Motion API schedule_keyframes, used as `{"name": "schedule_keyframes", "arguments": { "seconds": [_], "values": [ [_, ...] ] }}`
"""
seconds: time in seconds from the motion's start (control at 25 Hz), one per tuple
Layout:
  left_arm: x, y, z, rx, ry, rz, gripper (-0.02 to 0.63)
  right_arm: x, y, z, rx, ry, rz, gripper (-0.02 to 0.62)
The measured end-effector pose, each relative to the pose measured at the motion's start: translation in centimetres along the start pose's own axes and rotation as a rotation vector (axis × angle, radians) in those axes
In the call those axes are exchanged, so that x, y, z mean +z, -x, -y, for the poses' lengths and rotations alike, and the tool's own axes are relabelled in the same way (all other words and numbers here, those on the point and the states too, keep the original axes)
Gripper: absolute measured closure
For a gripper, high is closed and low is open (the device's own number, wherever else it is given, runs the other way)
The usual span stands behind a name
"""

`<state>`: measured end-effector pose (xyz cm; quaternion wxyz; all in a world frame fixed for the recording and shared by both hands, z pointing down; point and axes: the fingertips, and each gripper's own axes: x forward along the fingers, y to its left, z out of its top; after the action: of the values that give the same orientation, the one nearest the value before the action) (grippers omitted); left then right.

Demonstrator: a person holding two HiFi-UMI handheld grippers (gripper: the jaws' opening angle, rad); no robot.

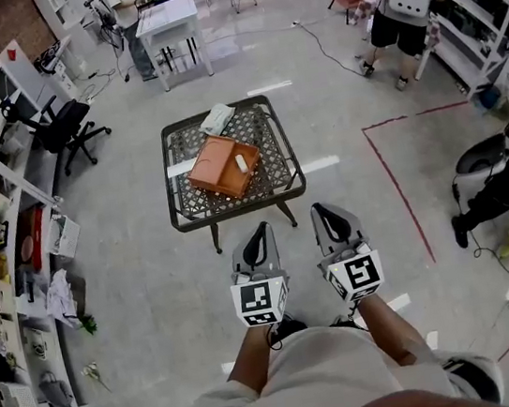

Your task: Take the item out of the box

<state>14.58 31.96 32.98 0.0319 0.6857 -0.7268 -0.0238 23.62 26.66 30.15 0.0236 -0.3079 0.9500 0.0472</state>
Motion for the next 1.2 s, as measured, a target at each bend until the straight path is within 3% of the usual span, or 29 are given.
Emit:
{"name": "schedule_keyframes", "arguments": {
  "seconds": [0.48, 1.2],
  "values": [
    [-2.2, 0.4, -3.5, -0.059, 0.054, -0.043, 0.597, -2.1, -1.8, -3.7, -0.018, 0.016, -0.060, 0.591],
    [-3.7, -6.0, -7.2, -0.044, 0.072, -0.095, 0.597, -3.6, -9.6, -1.1, 0.027, -0.016, -0.047, 0.591]
  ]
}}
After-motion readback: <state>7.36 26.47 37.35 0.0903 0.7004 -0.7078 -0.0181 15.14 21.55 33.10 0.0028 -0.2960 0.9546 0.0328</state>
